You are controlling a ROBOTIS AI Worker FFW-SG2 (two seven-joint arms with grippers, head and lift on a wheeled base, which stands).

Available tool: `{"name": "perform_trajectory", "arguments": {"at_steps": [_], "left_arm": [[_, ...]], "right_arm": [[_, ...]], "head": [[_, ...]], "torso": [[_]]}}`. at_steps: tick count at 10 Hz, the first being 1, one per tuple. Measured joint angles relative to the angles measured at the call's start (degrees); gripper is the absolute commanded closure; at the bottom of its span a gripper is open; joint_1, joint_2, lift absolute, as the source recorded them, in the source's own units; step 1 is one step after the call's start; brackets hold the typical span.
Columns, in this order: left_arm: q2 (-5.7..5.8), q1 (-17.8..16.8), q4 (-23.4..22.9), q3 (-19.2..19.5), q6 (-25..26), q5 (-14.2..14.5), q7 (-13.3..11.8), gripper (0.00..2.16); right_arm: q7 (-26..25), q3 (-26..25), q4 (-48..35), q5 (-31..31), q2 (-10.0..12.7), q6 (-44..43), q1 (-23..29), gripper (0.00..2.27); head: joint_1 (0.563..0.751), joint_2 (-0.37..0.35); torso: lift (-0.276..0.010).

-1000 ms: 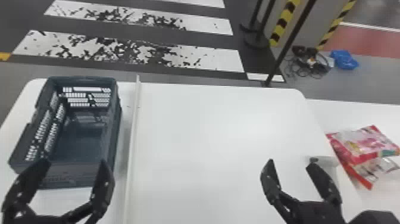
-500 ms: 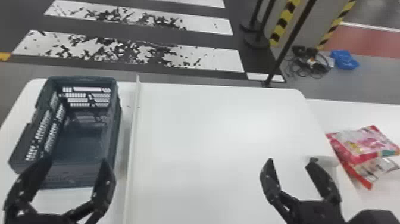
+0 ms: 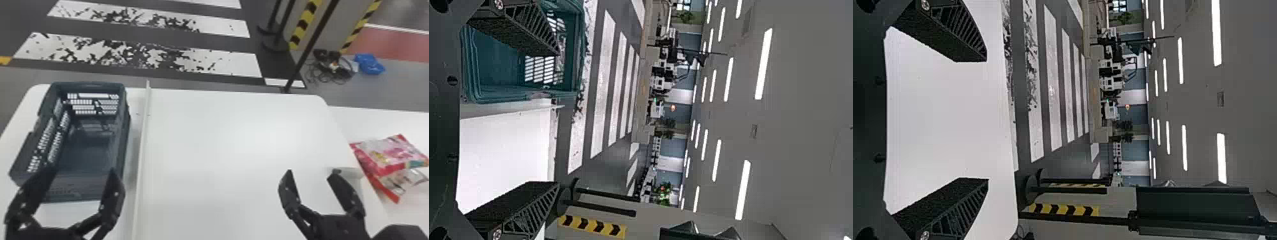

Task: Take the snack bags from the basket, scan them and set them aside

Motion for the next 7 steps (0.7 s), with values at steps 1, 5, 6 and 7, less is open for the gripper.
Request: {"name": "perform_trajectory", "arguments": {"at_steps": [1,5,6,7], "left_arm": [[0.0,0.0,0.0,-0.03,0.0,0.0,0.01,0.07],[-0.03,0.08,0.11,-0.2,0.01,0.0,0.07,0.07],[-0.07,0.15,0.11,-0.22,-0.03,0.0,0.07,0.07],[-0.09,0.26,0.11,-0.23,-0.28,0.0,0.07,0.07]], "right_arm": [[0.06,0.15,0.0,0.02,0.0,0.0,0.0,0.06],[0.06,0.46,-0.05,0.15,-0.3,-1.36,0.24,0.08],[0.06,0.61,-0.16,0.22,-0.39,-1.55,0.36,0.08],[0.06,0.67,-0.2,0.25,-0.49,-2.01,0.48,0.08]], "head": [[0.695,-0.177],[0.695,-0.174],[0.695,-0.171],[0.695,-0.17]], "torso": [[-0.075],[-0.075],[-0.075],[-0.075]]}}
